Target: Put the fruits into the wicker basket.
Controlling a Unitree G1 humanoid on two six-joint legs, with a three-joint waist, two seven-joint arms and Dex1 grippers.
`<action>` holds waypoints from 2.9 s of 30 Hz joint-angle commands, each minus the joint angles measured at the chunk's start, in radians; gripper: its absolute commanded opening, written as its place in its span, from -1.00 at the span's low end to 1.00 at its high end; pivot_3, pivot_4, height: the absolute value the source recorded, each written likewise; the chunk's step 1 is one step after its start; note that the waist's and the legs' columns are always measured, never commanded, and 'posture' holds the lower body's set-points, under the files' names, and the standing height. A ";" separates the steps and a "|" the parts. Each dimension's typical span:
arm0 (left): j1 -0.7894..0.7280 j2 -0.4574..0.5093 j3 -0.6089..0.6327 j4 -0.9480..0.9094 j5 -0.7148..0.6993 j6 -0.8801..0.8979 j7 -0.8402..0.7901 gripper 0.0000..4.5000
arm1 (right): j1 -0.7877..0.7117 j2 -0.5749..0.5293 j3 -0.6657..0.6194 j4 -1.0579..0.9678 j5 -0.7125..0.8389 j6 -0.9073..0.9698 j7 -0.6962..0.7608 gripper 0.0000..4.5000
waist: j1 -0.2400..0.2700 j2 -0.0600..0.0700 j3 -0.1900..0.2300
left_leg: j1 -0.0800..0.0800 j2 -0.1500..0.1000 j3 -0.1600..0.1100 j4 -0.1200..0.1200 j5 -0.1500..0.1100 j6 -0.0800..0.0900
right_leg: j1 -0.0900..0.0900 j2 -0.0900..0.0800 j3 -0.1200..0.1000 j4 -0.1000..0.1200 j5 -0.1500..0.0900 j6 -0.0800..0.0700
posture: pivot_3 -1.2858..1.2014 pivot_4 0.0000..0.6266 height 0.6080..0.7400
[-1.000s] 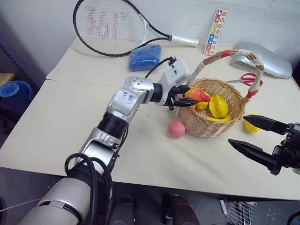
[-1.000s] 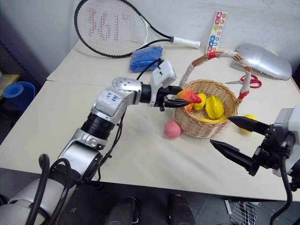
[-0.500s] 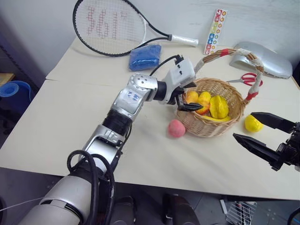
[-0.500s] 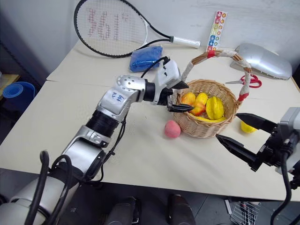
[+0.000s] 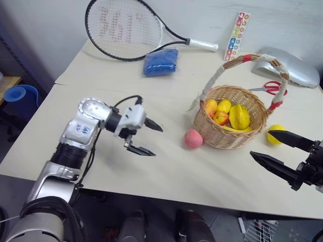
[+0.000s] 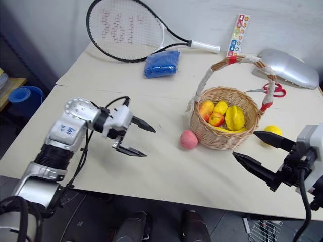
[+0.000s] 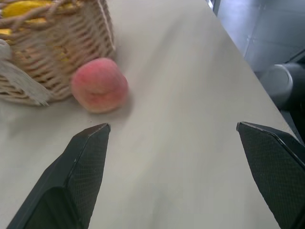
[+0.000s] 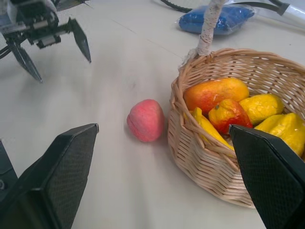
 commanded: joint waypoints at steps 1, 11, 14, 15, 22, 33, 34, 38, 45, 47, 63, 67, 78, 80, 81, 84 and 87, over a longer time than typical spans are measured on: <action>-0.048 -0.126 -0.023 0.146 0.093 -0.126 0.177 0.98 | 0.018 0.023 -0.021 -0.038 0.000 -0.027 -0.007 1.00 | 0.007 0.000 0.000 | 0.000 0.000 0.000 0.000 0.000 0.000 | 0.000 0.000 0.000 0.000 0.000 0.001 | 0.03 -0.52 1.00; -0.143 -0.344 -0.028 0.447 0.189 -0.200 0.389 0.98 | 0.062 0.055 -0.019 -0.070 0.018 -0.041 -0.031 1.00 | -0.013 0.000 0.000 | 0.000 0.000 0.003 0.000 0.000 0.001 | -0.002 0.001 -0.001 -0.001 0.002 0.003 | 0.03 -0.52 1.00; -0.165 -0.401 -0.028 0.502 0.189 -0.184 0.409 0.98 | 0.065 0.059 -0.012 -0.074 0.016 -0.043 -0.038 1.00 | -0.013 -0.001 0.000 | 0.000 0.000 0.003 0.000 0.000 0.001 | -0.001 0.001 -0.001 -0.001 0.002 0.004 | 0.03 -0.52 1.00; -0.169 -0.410 -0.028 0.516 0.195 -0.188 0.415 0.98 | 0.066 0.059 -0.011 -0.075 0.017 -0.044 -0.039 1.00 | -0.013 -0.001 0.000 | 0.000 0.000 0.003 0.000 0.000 0.001 | -0.002 0.001 -0.001 -0.001 0.002 0.003 | 0.03 -0.52 1.00; -0.167 -0.412 -0.030 0.516 0.198 -0.178 0.370 0.31 | 0.063 0.057 -0.010 -0.075 0.024 -0.044 -0.048 1.00 | -0.023 -0.001 0.000 | 0.000 0.000 0.003 -0.001 0.000 0.001 | -0.002 0.002 -0.002 0.000 0.002 0.003 | 0.03 -0.52 1.00; -0.126 -0.300 0.051 0.048 -0.005 0.154 0.218 -0.05 | 0.038 0.053 0.022 -0.057 0.017 -0.054 -0.057 1.00 | -0.015 0.000 0.000 | 0.000 0.001 0.001 0.000 0.000 0.001 | -0.001 0.000 0.001 0.000 0.001 0.002 | 0.03 -0.52 1.00; -0.158 -0.326 0.077 0.044 -0.013 0.174 0.272 -0.05 | 0.038 0.054 0.023 -0.058 0.016 -0.055 -0.057 1.00 | -0.011 0.000 0.000 | -0.001 0.000 0.000 0.001 0.000 0.001 | -0.001 0.000 0.000 0.000 0.001 0.002 | 0.03 -0.52 1.00; -0.295 -0.433 0.101 0.124 0.074 0.141 0.528 -0.05 | 0.043 0.055 0.013 -0.051 -0.004 -0.061 -0.057 1.00 | 0.003 0.000 0.000 | -0.002 -0.002 -0.001 0.002 0.000 0.003 | 0.000 0.000 0.002 -0.002 0.003 0.006 | 0.03 -0.52 1.00; -0.392 -0.550 0.043 0.347 0.147 0.054 0.628 0.10 | 0.062 0.079 -0.020 -0.032 -0.024 -0.069 -0.071 1.00 | -0.002 0.000 0.000 | 0.000 -0.003 0.005 0.000 -0.001 0.004 | -0.001 0.001 -0.001 -0.003 0.003 0.008 | 0.03 -0.52 1.00; -0.397 -0.567 0.035 0.396 0.151 0.033 0.617 0.38 | 0.069 0.094 -0.013 -0.027 -0.050 -0.081 -0.080 1.00 | -0.003 0.000 0.000 | -0.001 -0.003 0.005 0.000 -0.001 0.004 | -0.002 0.002 -0.001 -0.003 0.003 0.008 | 0.03 -0.52 1.00; -0.174 -0.135 0.257 -0.181 -0.357 0.574 0.178 0.99 | 0.182 0.213 -0.160 0.193 -0.070 -0.063 -0.128 1.00 | -0.032 0.004 -0.001 | 0.002 0.002 0.005 -0.003 0.000 0.001 | -0.003 0.000 0.006 0.002 -0.001 0.000 | 0.03 -0.52 1.00; -0.099 0.027 0.301 -0.345 -0.498 0.678 0.074 0.99 | 0.203 0.168 -0.161 0.251 -0.115 -0.074 -0.081 1.00 | -0.033 0.004 -0.001 | 0.004 0.003 0.003 -0.003 0.001 -0.001 | -0.001 0.001 0.005 0.005 -0.003 -0.003 | 0.03 -0.52 1.00; 0.003 0.081 0.319 -0.564 -0.550 0.677 0.224 0.99 | -0.176 0.044 0.200 0.538 -0.350 -0.122 -0.088 1.00 | -0.031 0.004 -0.001 | 0.005 0.000 0.004 -0.002 0.001 -0.001 | 0.000 0.003 0.008 0.004 -0.002 -0.001 | 0.03 -0.52 1.00; 0.007 0.079 0.321 -0.572 -0.553 0.676 0.254 0.99 | -0.292 0.058 0.289 0.607 -0.397 -0.133 -0.106 1.00 | -0.039 0.004 -0.001 | 0.005 0.001 0.005 -0.002 0.001 -0.001 | 0.000 0.004 0.009 0.005 -0.001 -0.001 | 0.03 -0.52 1.00; 0.006 0.079 0.323 -0.573 -0.554 0.679 0.269 0.99 | -0.350 0.066 0.332 0.650 -0.429 -0.143 -0.122 1.00 | -0.041 0.004 -0.001 | 0.005 0.000 0.005 -0.002 0.001 -0.002 | -0.001 0.004 0.009 0.005 -0.001 0.000 | 0.03 -0.52 1.00; 0.001 0.090 0.327 -0.571 -0.561 0.681 0.295 0.99 | -0.493 0.086 0.437 0.796 -0.543 -0.188 -0.179 1.00 | -0.049 0.004 -0.001 | 0.005 0.001 0.005 -0.002 0.002 -0.003 | -0.001 0.005 0.008 0.005 -0.001 0.000 | 0.03 -0.52 1.00; -0.005 0.103 0.331 -0.567 -0.573 0.680 0.302 0.99 | -0.589 0.114 0.486 0.922 -0.615 -0.233 -0.209 1.00 | -0.048 0.004 -0.001 | 0.004 0.001 0.005 -0.002 0.002 -0.004 | -0.002 0.005 0.008 0.005 -0.001 0.000 | 0.03 -0.52 1.00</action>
